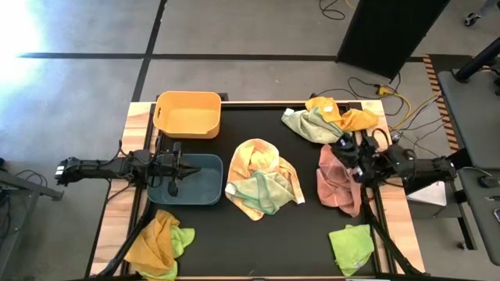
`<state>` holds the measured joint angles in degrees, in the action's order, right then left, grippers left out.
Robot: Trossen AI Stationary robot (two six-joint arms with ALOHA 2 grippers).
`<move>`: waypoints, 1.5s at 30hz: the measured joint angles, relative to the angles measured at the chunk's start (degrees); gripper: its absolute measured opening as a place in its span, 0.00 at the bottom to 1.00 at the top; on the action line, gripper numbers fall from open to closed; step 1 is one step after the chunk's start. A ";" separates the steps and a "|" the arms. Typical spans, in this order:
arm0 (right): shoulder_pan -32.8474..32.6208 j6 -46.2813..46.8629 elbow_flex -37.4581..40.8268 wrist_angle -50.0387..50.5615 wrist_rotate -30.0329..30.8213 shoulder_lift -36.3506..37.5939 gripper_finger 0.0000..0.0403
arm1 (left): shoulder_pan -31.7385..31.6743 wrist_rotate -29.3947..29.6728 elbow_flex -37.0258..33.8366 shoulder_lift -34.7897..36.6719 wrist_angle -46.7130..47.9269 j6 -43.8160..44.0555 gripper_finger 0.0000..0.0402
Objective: Sort microfiber towel by color & place in baskets
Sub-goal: Put the bottom light green microfiber towel into the blue bin
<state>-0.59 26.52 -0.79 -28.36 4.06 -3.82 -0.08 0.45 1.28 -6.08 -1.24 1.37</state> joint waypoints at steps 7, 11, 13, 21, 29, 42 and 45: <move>-13.36 -1.16 -0.02 -11.30 3.85 -18.87 0.10 | 0.01 0.00 0.00 0.02 -0.04 0.02 0.00; -24.02 -3.98 -2.07 -13.04 17.73 -35.37 0.14 | 0.00 0.00 0.00 0.02 -0.06 0.02 0.00; -28.20 -3.51 -4.35 -12.97 23.83 -43.65 0.19 | 0.00 0.00 0.00 0.02 -0.06 0.00 0.00; -31.90 -4.34 -19.61 -12.16 33.61 -70.25 0.47 | 0.01 0.00 -0.01 -0.05 -0.04 0.01 0.00; -27.93 -6.16 -30.02 -12.02 36.30 -88.77 0.59 | 0.00 0.00 0.00 -0.25 0.01 0.00 0.00; -24.25 -5.18 -37.32 0.81 37.13 -99.27 0.46 | 0.01 1.26 -0.02 -0.44 -12.12 7.91 0.00; -24.17 -3.54 -39.54 9.22 37.39 -98.86 0.36 | 0.02 1.51 -0.02 -0.36 -15.90 8.17 0.00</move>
<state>-24.75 22.98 -40.33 -19.15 41.45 -102.68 -0.06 1.96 1.26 -6.44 -17.14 9.54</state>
